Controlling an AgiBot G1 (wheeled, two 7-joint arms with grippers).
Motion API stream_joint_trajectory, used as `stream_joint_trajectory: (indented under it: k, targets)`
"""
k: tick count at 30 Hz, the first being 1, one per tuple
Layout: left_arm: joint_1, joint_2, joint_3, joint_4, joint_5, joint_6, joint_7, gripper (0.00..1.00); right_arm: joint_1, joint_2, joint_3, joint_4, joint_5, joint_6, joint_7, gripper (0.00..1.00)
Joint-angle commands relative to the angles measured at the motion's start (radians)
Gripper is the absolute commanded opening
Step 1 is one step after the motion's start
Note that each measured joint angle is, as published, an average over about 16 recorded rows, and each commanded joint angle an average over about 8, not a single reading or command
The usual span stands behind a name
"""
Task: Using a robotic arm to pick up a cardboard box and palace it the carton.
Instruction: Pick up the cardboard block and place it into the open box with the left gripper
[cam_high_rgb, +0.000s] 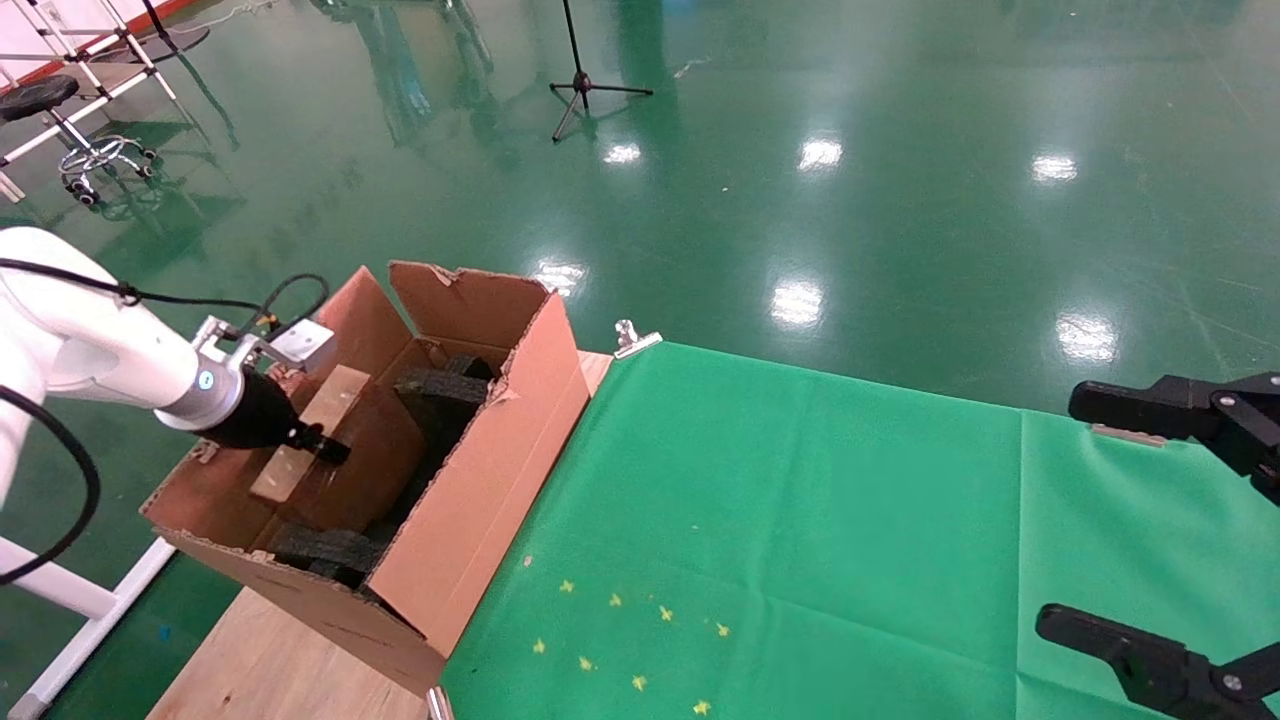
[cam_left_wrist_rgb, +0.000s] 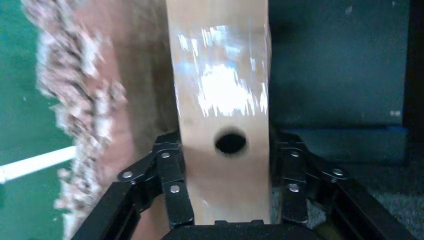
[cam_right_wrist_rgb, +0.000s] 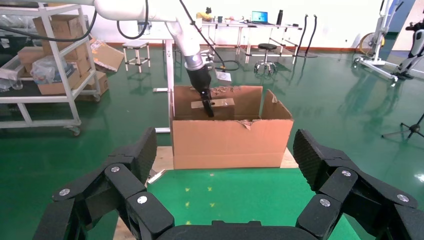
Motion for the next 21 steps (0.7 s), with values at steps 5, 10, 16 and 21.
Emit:
stream_joint_trajectory:
  k: [5, 10, 16, 21]
  targets:
    - [-0.004, -0.001, 0.002, -0.005, 0.005, -0.002, 0.004, 1.00, 0.000, 0.000, 0.000, 0.000, 0.000, 0.000, 0.000, 1.00]
    - [-0.017, -0.008, -0.004, -0.030, -0.005, -0.012, 0.027, 1.00, 0.000, 0.000, 0.000, 0.000, 0.000, 0.000, 0.000, 1.00]
    - [-0.055, -0.054, -0.054, -0.121, -0.080, 0.026, 0.113, 1.00, 0.000, 0.000, 0.000, 0.000, 0.000, 0.000, 0.000, 1.00]
    - [-0.080, -0.114, -0.093, -0.272, -0.144, 0.082, 0.190, 1.00, 0.000, 0.000, 0.000, 0.000, 0.000, 0.000, 0.000, 1.00]
